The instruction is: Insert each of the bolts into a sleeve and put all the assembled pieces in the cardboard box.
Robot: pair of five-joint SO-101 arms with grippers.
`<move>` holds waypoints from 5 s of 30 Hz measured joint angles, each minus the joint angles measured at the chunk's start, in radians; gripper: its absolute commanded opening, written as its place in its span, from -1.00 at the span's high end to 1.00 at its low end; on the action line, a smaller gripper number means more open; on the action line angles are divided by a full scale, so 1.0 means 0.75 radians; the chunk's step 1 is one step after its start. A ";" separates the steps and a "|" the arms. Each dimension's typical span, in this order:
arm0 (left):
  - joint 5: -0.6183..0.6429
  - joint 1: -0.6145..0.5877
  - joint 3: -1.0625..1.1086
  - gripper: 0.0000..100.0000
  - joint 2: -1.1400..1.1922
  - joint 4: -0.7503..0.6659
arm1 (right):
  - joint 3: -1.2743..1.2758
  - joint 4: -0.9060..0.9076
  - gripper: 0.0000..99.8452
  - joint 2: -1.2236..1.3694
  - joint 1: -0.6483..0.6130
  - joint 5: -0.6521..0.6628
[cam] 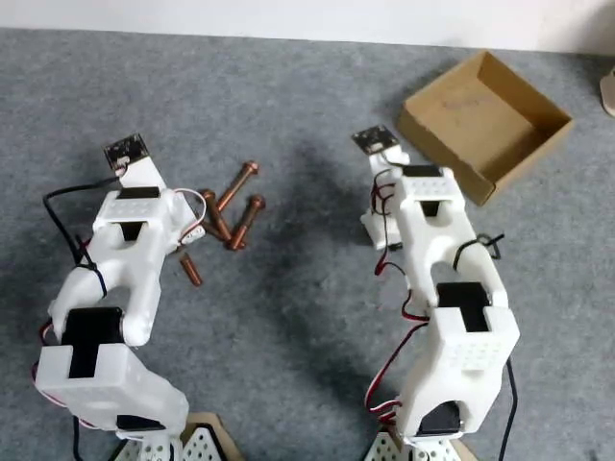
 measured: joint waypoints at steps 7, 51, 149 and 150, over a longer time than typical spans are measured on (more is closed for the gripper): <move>0.000 0.000 0.000 0.93 0.000 0.000 | -0.006 0.043 0.86 0.006 -0.033 -0.002; -0.037 0.145 0.014 0.99 -0.119 0.002 | 1.493 -0.683 0.99 -1.510 -0.198 -0.211; -0.010 1.052 1.215 0.61 -1.819 -0.734 | 2.013 -0.532 0.99 -2.827 -0.479 -0.164; -0.014 1.052 1.215 0.46 -1.819 -0.714 | 2.013 -0.532 0.99 -2.827 -0.477 -0.162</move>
